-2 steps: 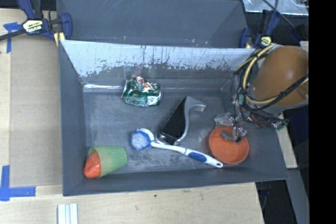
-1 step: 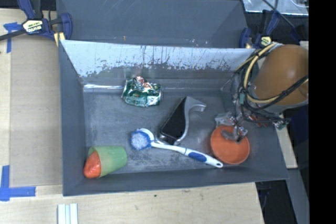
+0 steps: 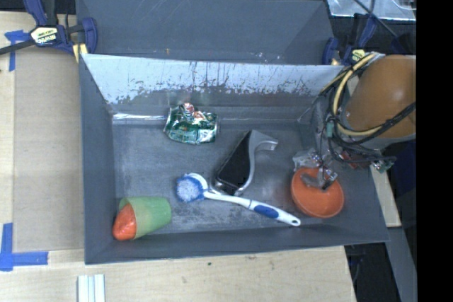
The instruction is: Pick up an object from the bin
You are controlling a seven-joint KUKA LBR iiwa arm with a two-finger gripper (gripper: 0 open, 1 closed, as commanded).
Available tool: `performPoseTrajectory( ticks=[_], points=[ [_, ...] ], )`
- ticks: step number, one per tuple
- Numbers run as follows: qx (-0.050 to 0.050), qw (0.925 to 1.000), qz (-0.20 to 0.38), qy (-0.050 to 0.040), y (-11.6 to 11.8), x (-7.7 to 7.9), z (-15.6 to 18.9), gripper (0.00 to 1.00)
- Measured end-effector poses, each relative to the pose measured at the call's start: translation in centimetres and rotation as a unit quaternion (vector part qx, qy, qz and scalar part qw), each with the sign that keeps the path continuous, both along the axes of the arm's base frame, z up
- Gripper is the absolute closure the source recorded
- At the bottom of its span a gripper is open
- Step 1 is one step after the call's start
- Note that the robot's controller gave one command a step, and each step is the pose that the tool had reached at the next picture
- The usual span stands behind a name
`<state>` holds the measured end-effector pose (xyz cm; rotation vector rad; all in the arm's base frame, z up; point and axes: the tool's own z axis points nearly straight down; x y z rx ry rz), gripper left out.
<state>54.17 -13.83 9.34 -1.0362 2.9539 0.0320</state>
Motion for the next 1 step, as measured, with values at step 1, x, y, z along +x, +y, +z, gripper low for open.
performPoseTrajectory(
  ticks=[1],
  points=[
    [0.000,1.0000,0.000,-0.0011,-0.04,0.06,2.48,1.00]
  ],
)
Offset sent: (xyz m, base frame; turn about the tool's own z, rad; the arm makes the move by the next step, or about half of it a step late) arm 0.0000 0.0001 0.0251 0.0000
